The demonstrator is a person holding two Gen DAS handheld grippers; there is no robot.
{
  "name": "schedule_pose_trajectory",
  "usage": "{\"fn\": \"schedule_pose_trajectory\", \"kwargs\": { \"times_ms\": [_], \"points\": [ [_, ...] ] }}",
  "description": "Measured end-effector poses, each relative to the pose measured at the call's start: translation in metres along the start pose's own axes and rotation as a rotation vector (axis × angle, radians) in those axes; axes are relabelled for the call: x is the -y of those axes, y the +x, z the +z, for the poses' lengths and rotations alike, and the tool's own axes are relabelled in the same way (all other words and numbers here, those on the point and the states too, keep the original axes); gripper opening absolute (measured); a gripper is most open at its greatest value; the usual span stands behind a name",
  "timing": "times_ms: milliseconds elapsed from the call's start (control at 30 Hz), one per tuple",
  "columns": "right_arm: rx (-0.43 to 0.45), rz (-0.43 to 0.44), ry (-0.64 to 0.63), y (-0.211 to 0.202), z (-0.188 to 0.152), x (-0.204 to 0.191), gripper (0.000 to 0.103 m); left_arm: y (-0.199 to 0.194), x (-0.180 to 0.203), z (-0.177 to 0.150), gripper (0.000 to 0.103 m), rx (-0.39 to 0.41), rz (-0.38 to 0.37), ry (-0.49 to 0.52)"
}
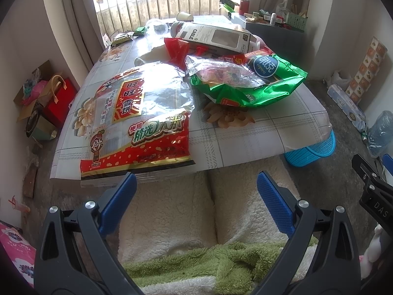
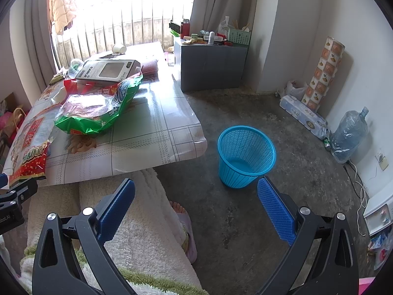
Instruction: Collect trash
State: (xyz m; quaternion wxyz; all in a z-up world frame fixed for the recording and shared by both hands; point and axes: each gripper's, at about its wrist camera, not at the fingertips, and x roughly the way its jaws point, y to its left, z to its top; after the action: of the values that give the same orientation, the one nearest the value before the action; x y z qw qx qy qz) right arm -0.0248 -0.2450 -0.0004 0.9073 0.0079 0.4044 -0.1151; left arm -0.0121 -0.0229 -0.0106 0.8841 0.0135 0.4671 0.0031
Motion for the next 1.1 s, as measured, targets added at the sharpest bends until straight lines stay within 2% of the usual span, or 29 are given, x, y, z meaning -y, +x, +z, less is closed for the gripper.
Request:
{"fn": "schedule_pose_trajectory", "kwargs": {
  "times_ms": [167, 267, 533, 733, 900, 967, 1033, 1100],
  "points": [
    [0.003, 0.046, 0.007, 0.001, 0.003, -0.002, 0.097, 0.004, -0.015, -0.001, 0.094, 0.005, 0.001, -0.023],
    [0.029, 0.095, 0.017, -0.001, 0.010, -0.005, 0.097, 0.000, -0.034, 0.001, 0.094, 0.054, -0.003, -0.045],
    [0.071, 0.316, 0.009, 0.008, 0.037, -0.030, 0.097, -0.002, -0.139, -0.001, 0.094, 0.204, -0.023, -0.221],
    [0.062, 0.485, -0.050, 0.020, 0.067, -0.062, 0.097, 0.011, -0.194, 0.006, 0.094, 0.216, -0.061, -0.329],
    [-0.003, 0.609, -0.151, 0.039, 0.098, -0.096, 0.097, 0.052, -0.213, 0.020, 0.094, 0.103, -0.200, -0.390],
    [-0.006, 0.607, -0.185, 0.044, 0.110, -0.107, 0.097, 0.065, -0.217, 0.025, 0.093, 0.061, -0.243, -0.427],
    [-0.005, 0.581, -0.215, 0.049, 0.121, -0.113, 0.097, 0.064, -0.217, 0.026, 0.089, 0.075, -0.336, -0.431],
    [0.000, 0.572, -0.234, 0.052, 0.127, -0.117, 0.097, 0.051, -0.205, 0.022, 0.089, 0.111, -0.365, -0.335]
  ]
}}
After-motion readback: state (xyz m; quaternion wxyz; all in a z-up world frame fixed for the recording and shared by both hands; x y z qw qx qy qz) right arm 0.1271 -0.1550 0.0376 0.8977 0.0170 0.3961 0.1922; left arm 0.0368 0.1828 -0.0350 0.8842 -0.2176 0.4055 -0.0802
